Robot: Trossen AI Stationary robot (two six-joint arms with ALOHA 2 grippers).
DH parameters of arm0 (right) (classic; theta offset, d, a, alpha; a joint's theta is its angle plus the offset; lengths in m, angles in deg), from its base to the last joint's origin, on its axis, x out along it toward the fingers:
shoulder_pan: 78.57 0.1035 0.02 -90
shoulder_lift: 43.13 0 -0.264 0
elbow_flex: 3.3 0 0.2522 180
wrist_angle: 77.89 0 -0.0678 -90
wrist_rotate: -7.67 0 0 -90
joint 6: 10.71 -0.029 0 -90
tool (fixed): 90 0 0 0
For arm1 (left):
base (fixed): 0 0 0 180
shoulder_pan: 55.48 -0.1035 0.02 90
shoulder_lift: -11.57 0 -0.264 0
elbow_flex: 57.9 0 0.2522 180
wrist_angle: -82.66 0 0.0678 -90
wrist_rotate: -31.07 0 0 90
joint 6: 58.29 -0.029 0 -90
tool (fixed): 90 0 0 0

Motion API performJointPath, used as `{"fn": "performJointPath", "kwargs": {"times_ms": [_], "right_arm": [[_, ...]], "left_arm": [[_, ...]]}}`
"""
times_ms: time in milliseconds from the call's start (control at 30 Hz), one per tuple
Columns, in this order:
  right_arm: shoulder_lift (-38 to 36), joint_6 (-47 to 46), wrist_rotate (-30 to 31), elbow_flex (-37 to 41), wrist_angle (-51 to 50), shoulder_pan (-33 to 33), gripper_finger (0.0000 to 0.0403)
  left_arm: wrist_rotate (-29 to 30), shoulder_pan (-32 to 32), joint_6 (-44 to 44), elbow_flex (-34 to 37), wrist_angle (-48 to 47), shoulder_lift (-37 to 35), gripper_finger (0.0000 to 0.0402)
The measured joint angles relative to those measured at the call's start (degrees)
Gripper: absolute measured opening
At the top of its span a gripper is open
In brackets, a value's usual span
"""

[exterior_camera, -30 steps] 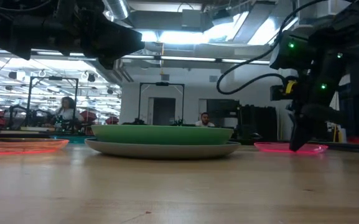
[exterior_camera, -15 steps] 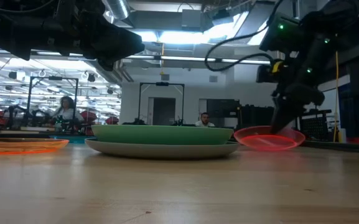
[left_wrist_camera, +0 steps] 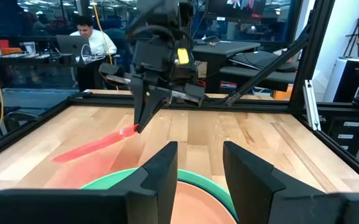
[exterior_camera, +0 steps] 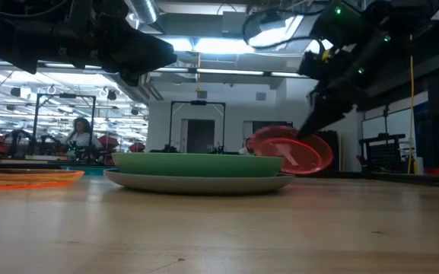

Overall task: Stack plastic plates
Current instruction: Stack the pink plate on top of the brown plate

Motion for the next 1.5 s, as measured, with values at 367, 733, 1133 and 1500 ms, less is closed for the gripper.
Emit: {"fn": "performJointPath", "kwargs": {"times_ms": [367,733,1133,1500], "right_arm": [[0.00,8.54,-2.80,-0.04,8.35,2.83,0.0000],[6.10,13.95,-2.94,-0.07,23.65,11.13,0.0001],[16.22,13.85,-6.97,-1.77,33.81,11.19,0.0001],[23.51,10.11,-7.88,-5.45,34.10,11.19,0.0001]], "left_arm": [[0.26,0.00,0.02,0.00,0.03,0.00,0.0122],[0.28,0.00,0.28,-0.04,0.81,0.00,0.0122],[2.19,0.01,1.73,-0.03,0.90,0.02,0.0122],[2.33,0.00,1.73,-0.02,0.67,0.02,0.0121]]}}
